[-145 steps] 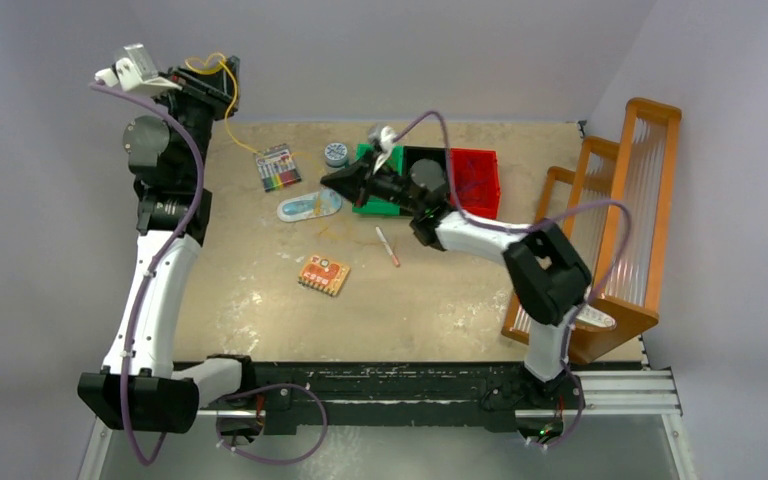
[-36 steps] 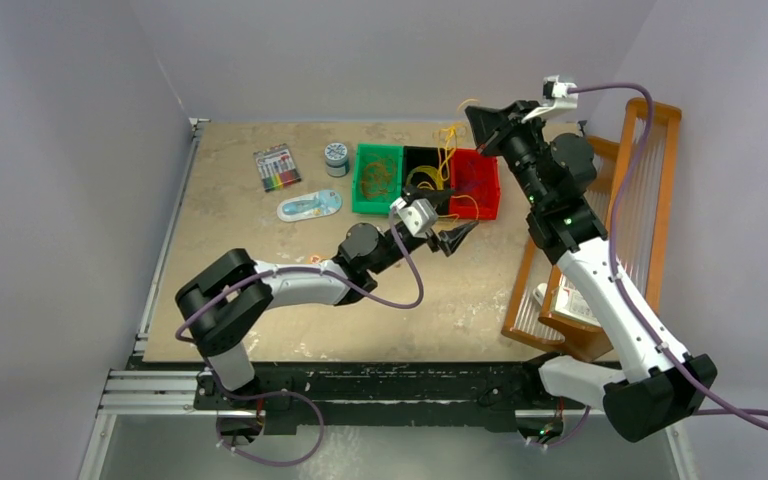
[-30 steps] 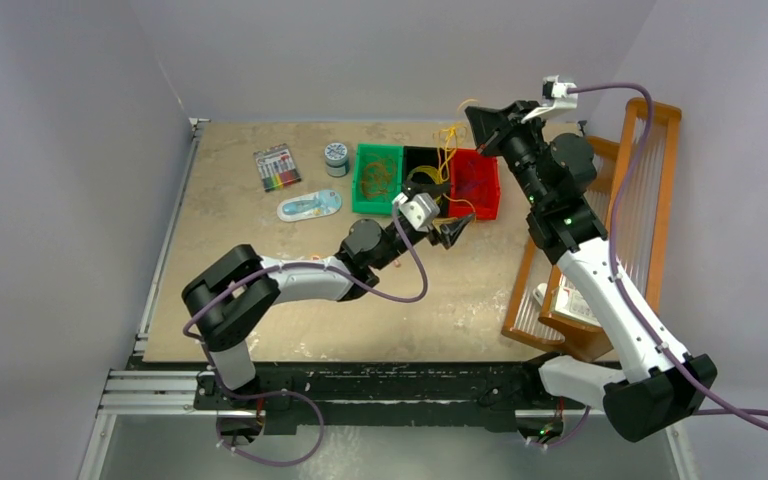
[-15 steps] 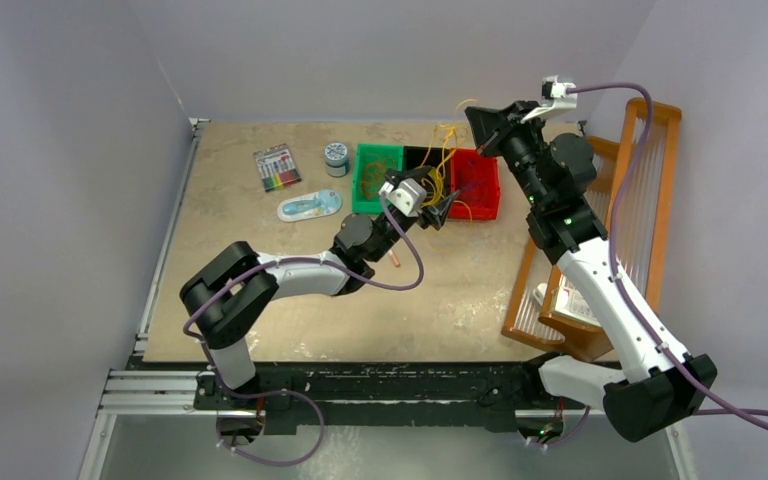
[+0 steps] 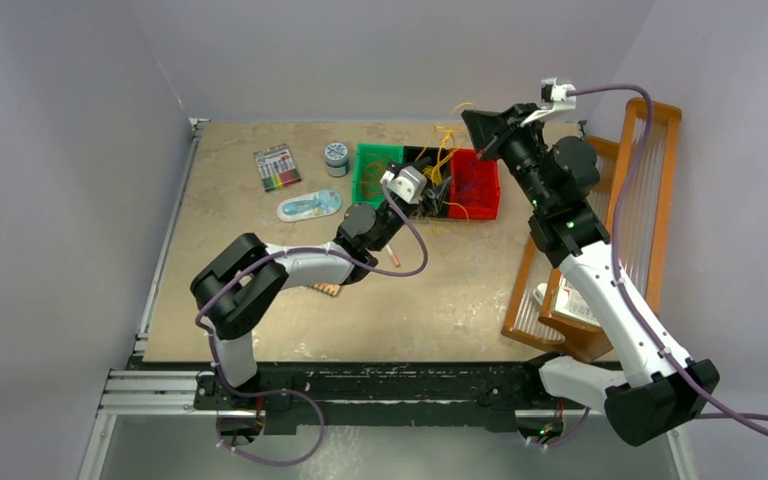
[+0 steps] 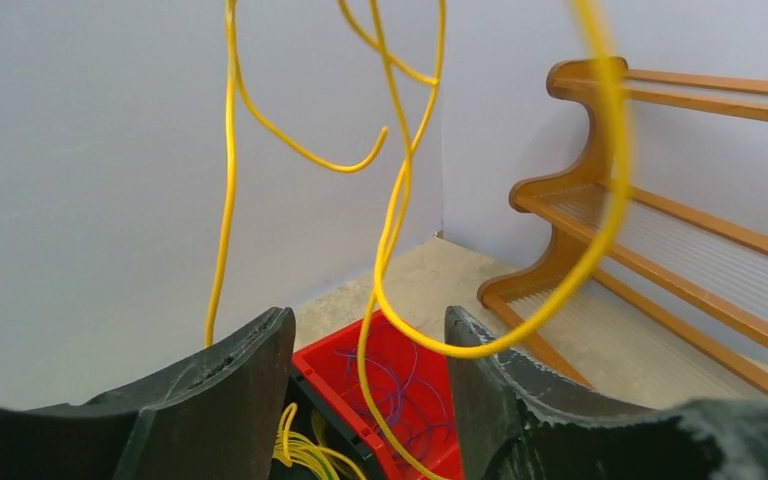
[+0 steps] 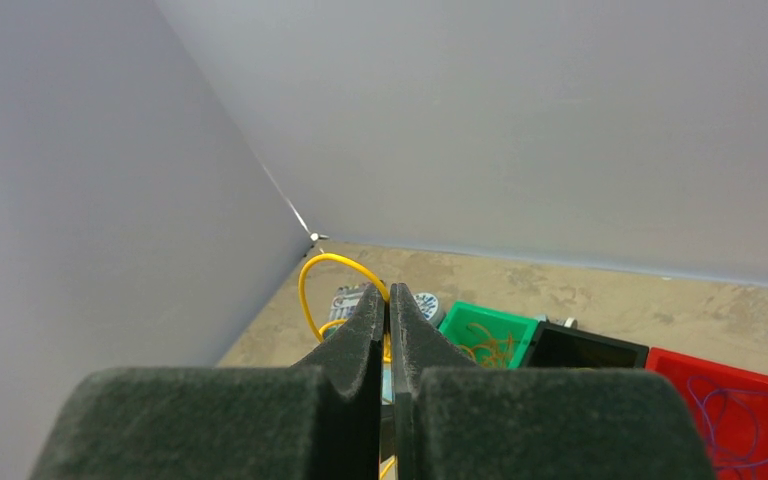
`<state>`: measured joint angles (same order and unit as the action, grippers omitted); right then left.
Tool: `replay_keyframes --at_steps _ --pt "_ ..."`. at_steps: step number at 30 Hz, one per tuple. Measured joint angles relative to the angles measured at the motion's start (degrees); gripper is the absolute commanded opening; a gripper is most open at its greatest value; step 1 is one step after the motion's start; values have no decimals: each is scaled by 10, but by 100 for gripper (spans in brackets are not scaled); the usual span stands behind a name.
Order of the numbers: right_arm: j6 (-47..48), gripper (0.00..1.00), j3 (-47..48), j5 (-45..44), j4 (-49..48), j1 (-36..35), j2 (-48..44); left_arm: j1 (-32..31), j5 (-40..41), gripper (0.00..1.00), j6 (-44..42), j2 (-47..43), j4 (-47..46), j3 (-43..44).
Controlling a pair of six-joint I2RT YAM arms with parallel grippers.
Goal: Untangle the cables
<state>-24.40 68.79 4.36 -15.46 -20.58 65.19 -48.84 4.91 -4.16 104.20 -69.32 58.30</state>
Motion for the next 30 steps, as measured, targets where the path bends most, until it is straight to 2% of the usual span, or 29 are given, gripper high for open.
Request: replay_keyframes --at_steps 3,9,13,17,23,30 --pt "0 0 0 4 -1 0 -3 4 -5 31 10 16 1 11" --pt "0 0 -1 7 -2 0 -5 6 -10 0 30 27 10 16" --pt "6 0 -3 -4 -1 0 -8 5 0 0 36 11 19 -8" --pt "27 0 -3 -39 -2 0 -19 5 39 0 59 -41 41 -80" --pt "77 0 -3 -101 -2 -2 -42 5 127 0 111 -145 70 -216" --pt "144 0 3 -182 -2 -2 -45 20 231 0 163 -261 144 -325"
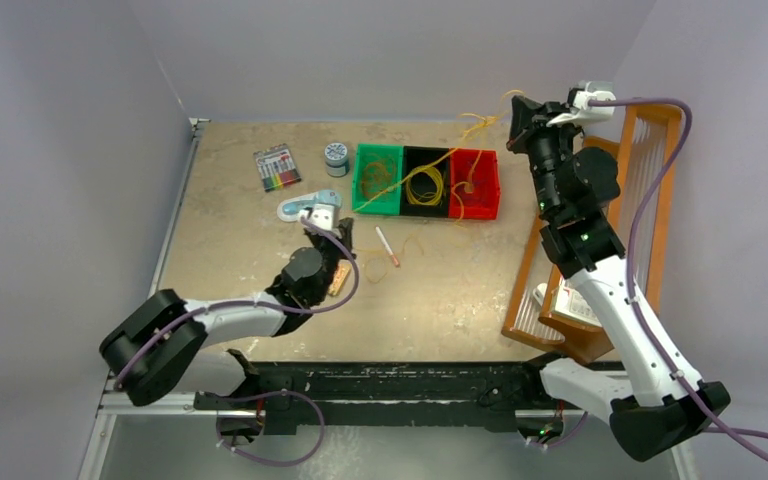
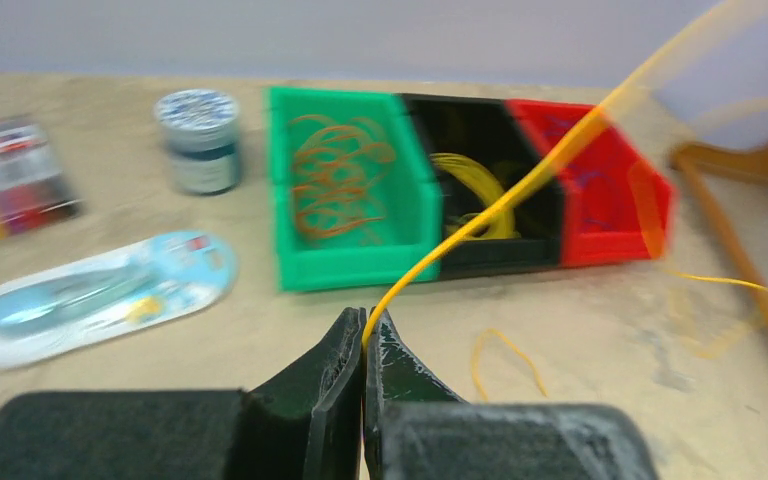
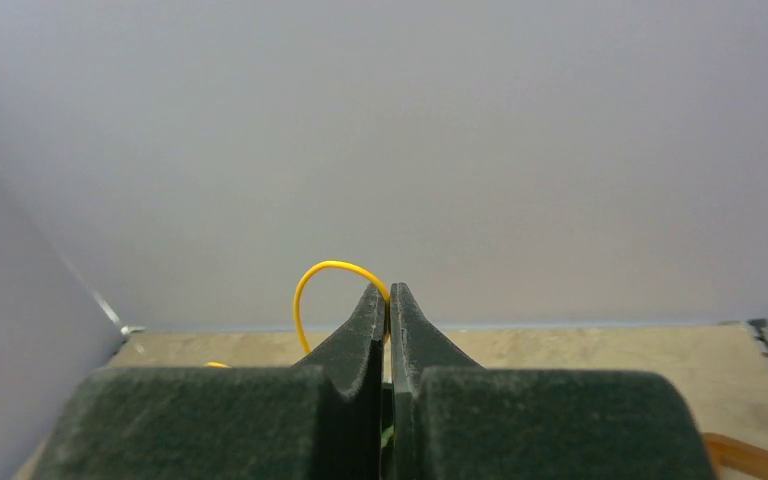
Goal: Untangle the cables
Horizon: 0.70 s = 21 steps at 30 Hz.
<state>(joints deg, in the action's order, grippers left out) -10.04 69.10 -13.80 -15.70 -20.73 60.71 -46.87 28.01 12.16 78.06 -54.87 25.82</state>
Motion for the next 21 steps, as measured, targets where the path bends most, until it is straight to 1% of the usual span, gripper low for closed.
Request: replay_keyframes --at_steps 3,5,9,14,21 --pt "28 0 3 -36 -1 0 -3 26 49 0 34 -47 40 -31" --pt "42 0 3 -55 0 0 -8 63 86 0 55 -80 72 -49" --pt "65 0 3 -89 -1 0 -23 107 148 0 98 -123 135 -59" --pt "82 0 6 -120 -1 0 -35 162 200 0 165 -142 214 -59" --pt "116 0 20 -169 0 0 -39 213 242 0 244 -142 299 -59"
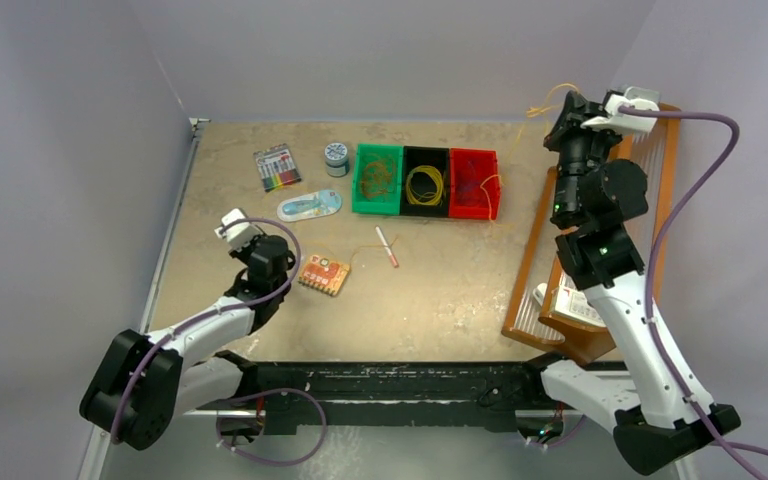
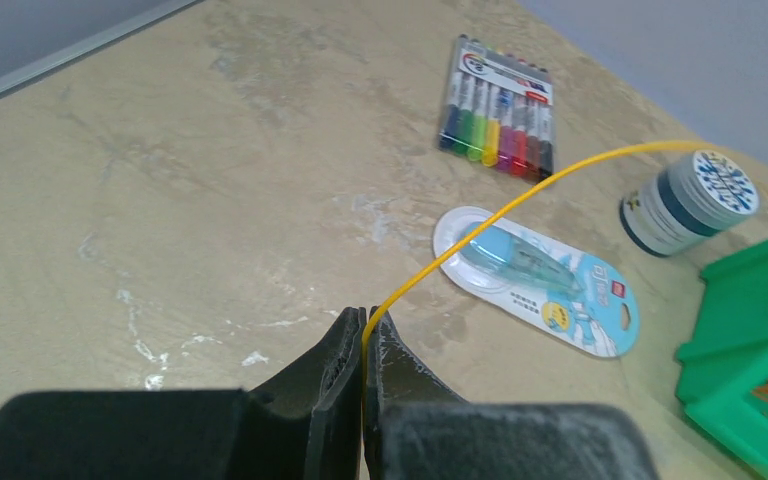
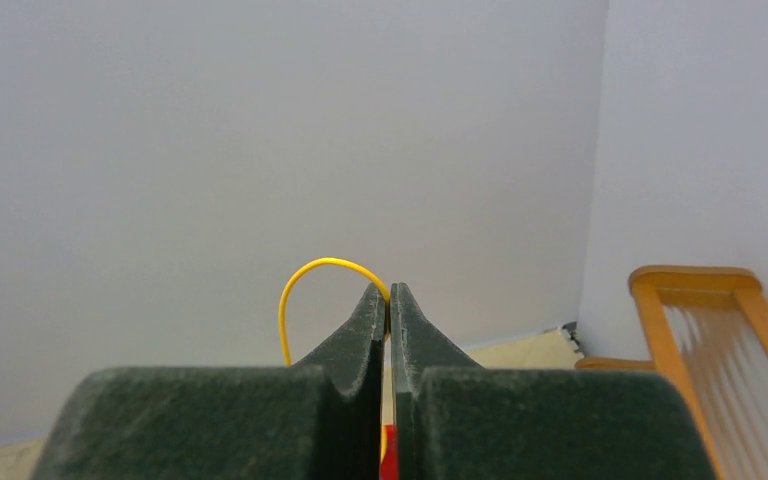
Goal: Untangle the cables
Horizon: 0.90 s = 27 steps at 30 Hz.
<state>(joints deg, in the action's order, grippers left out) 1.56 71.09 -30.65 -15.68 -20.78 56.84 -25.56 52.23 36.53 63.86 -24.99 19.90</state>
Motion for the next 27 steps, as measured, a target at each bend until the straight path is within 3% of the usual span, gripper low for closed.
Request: replay_keyframes --at_steps 11,20,27 --pt "48 0 26 -35 0 0 -34 31 8 0 32 14 30 0" --pt "51 0 51 167 25 0 -26 28 -162 0 -43 0 -18 13" --pt "34 0 55 214 23 0 10 -31 -229 0 -73 -29 -17 35"
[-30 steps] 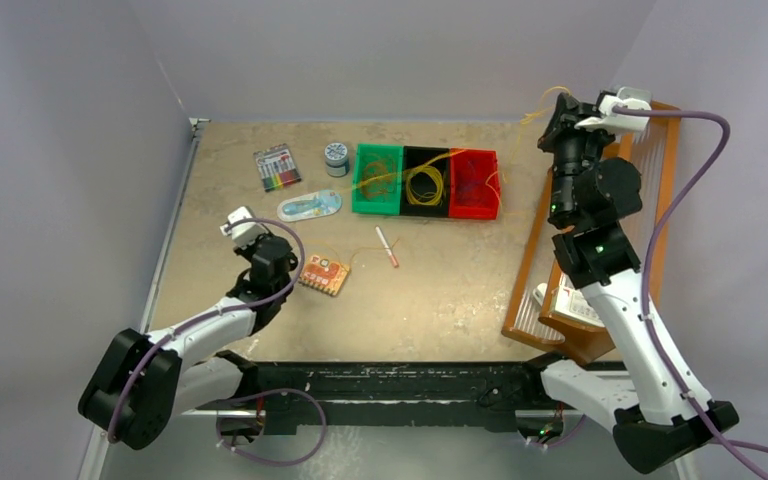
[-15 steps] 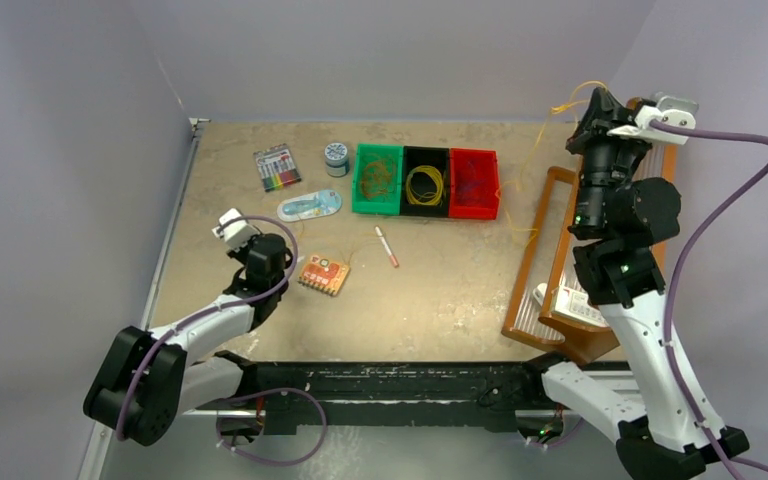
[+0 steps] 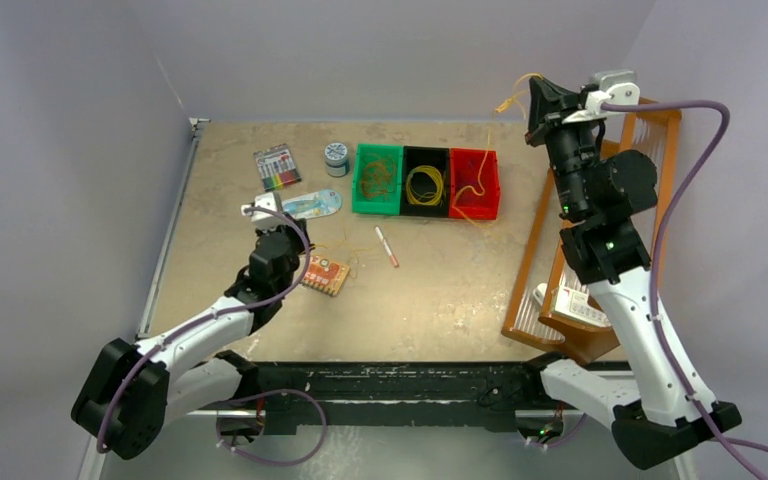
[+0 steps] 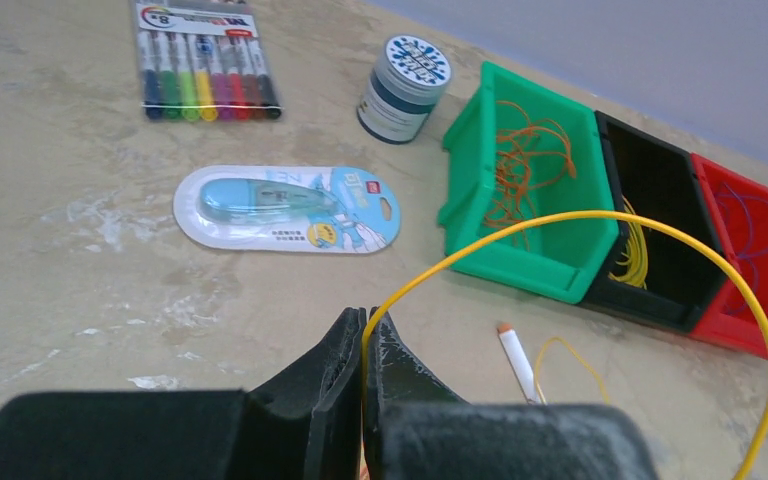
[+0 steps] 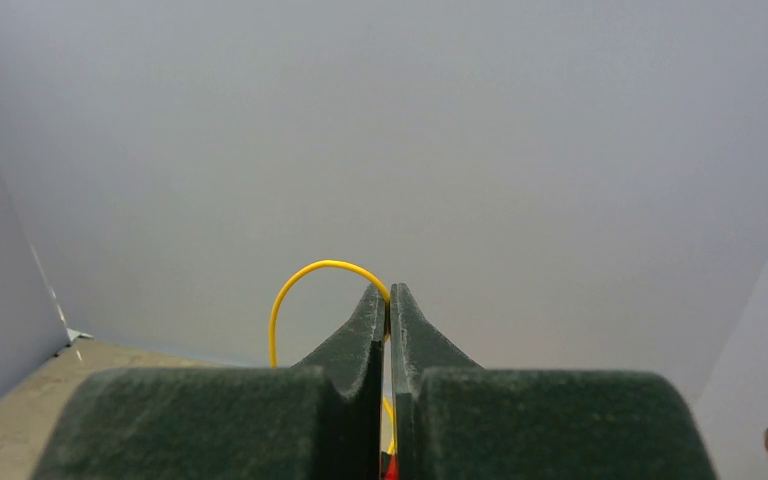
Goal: Untangle the cables
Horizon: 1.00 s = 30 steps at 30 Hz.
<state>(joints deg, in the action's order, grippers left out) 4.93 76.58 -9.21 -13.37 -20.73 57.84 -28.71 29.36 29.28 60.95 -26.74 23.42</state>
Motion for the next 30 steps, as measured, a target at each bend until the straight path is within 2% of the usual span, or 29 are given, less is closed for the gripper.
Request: replay_keyframes --at_steps 8,20,30 --pt "-31 0 12 9 -42 0 68 -26 -15 0 12 -5 7 -12" --pt "-61 0 82 44 -90 0 241 -33 -25 0 26 -11 72 -19" --pt "-61 0 109 45 -110 0 315 -33 -26 0 16 -35 89 -6"
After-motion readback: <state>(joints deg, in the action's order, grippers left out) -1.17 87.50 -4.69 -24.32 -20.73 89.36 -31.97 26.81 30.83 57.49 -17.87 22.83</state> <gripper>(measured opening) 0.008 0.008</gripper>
